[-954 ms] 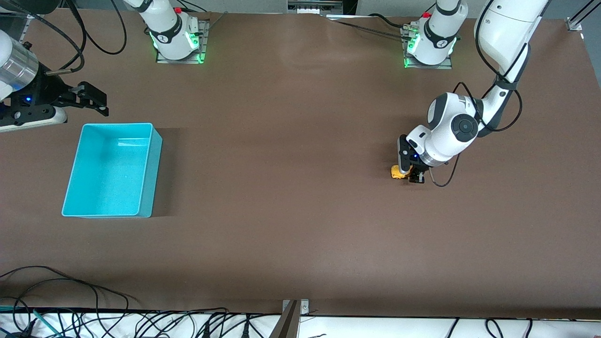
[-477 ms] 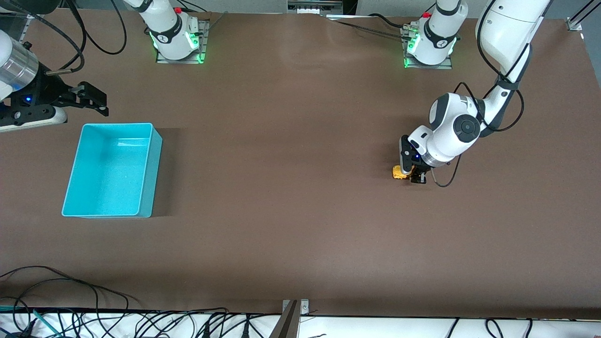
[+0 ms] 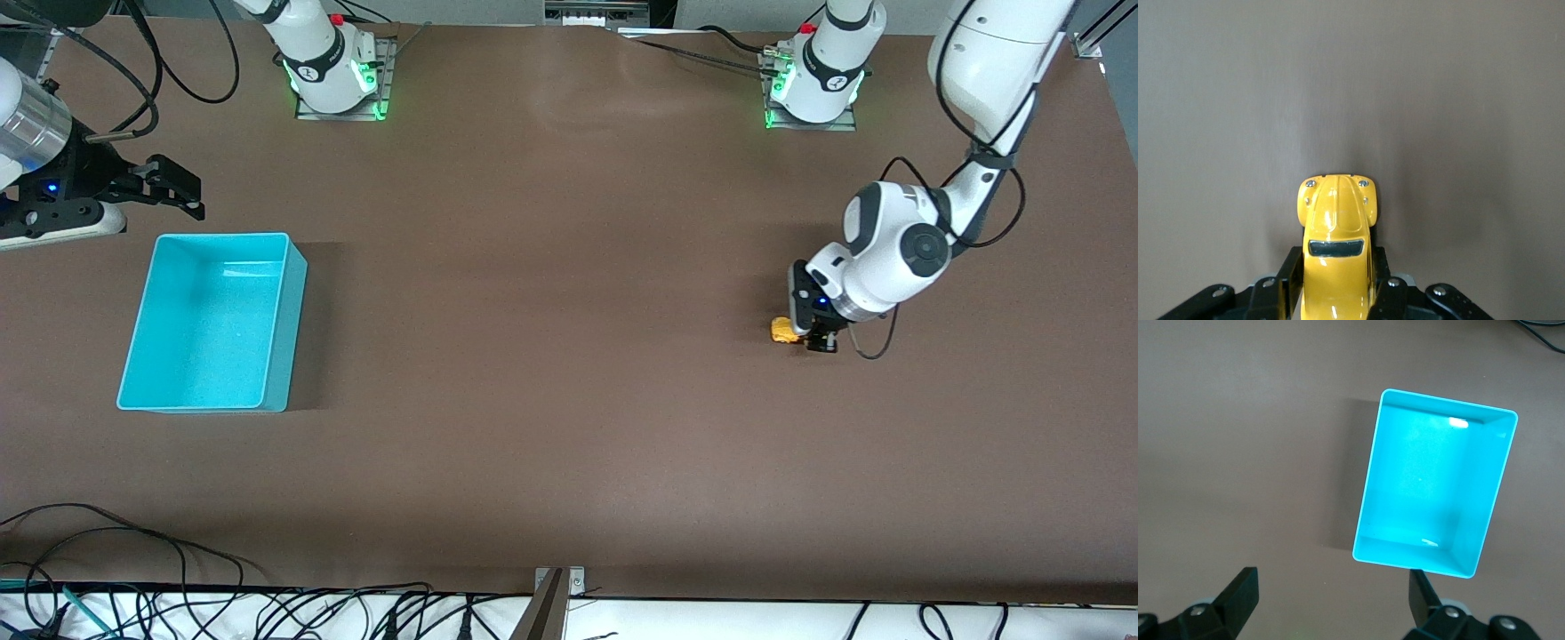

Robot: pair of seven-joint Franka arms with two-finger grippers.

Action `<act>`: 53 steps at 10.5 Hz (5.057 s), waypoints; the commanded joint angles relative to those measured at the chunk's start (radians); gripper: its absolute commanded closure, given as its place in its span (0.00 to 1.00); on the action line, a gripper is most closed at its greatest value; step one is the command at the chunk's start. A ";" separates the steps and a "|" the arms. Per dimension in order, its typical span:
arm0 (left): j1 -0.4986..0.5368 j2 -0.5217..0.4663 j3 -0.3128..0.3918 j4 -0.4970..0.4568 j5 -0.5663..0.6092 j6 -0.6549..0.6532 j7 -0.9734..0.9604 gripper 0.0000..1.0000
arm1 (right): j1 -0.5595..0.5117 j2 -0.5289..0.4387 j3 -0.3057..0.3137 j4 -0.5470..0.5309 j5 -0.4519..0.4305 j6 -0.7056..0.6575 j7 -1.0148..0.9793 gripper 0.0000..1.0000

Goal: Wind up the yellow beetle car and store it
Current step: 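Drag the car backward along the table with the left gripper, then open the left gripper to release the car toward the box, then move the right gripper toward the car while the left gripper withdraws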

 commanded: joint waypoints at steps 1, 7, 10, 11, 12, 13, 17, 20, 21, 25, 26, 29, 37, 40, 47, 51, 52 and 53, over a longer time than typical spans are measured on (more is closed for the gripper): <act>0.107 0.027 -0.003 0.010 0.001 0.007 0.117 0.83 | 0.000 -0.011 -0.004 -0.009 0.010 -0.008 0.000 0.00; 0.198 0.058 -0.003 0.045 0.001 0.007 0.206 0.83 | 0.000 -0.014 -0.004 -0.007 0.010 -0.009 0.000 0.00; 0.198 0.058 -0.002 0.047 0.001 0.007 0.206 0.79 | 0.000 -0.013 -0.004 -0.007 0.010 -0.008 0.000 0.00; 0.203 0.056 -0.002 0.048 -0.001 0.007 0.206 0.33 | 0.000 -0.011 -0.004 -0.007 0.010 -0.006 0.000 0.00; 0.207 0.042 -0.006 0.048 0.000 0.000 0.206 0.00 | 0.000 -0.011 -0.004 -0.007 0.010 -0.006 0.000 0.00; 0.198 0.007 -0.012 0.059 -0.003 -0.058 0.195 0.00 | 0.000 -0.011 -0.004 -0.007 0.010 -0.005 0.000 0.00; 0.200 -0.074 -0.043 0.177 -0.015 -0.365 0.160 0.00 | 0.002 -0.011 0.002 -0.006 0.011 -0.005 0.005 0.00; 0.192 -0.077 -0.048 0.286 -0.013 -0.508 0.068 0.00 | 0.002 -0.013 0.000 -0.007 0.013 -0.008 0.000 0.00; 0.190 -0.082 -0.054 0.325 -0.004 -0.578 0.018 0.00 | 0.002 -0.013 0.000 -0.007 0.013 -0.008 0.000 0.00; 0.175 -0.082 -0.072 0.451 0.000 -0.755 -0.175 0.00 | 0.002 -0.013 0.000 -0.007 0.013 -0.008 0.000 0.00; 0.164 -0.082 -0.072 0.482 0.000 -0.802 -0.231 0.00 | 0.002 -0.011 0.000 -0.007 0.013 -0.008 0.000 0.00; 0.145 -0.094 -0.074 0.568 0.031 -0.930 -0.396 0.00 | 0.002 -0.013 -0.001 -0.007 0.011 -0.008 0.000 0.00; 0.033 -0.186 -0.081 0.820 0.042 -1.191 -1.154 0.00 | 0.003 -0.005 0.000 -0.006 0.013 -0.008 0.009 0.00; -0.019 -0.292 -0.030 0.805 0.030 -1.177 -1.318 0.00 | 0.017 0.016 0.006 -0.012 0.005 0.014 0.011 0.00; -0.084 -0.472 0.092 0.631 0.040 -1.148 -1.546 0.00 | 0.028 0.098 0.025 -0.036 0.007 0.081 0.000 0.00; -0.136 -0.439 0.100 0.699 0.037 -1.217 -1.552 0.00 | 0.020 0.122 0.025 -0.110 0.008 0.187 -0.012 0.00; -0.136 -0.439 0.100 0.699 0.037 -1.215 -1.555 0.00 | 0.020 0.130 0.025 -0.128 0.008 0.211 -0.026 0.00; -0.130 -0.439 0.100 0.699 0.033 -1.215 -1.558 0.00 | 0.019 0.134 0.026 -0.150 0.008 0.242 -0.027 0.00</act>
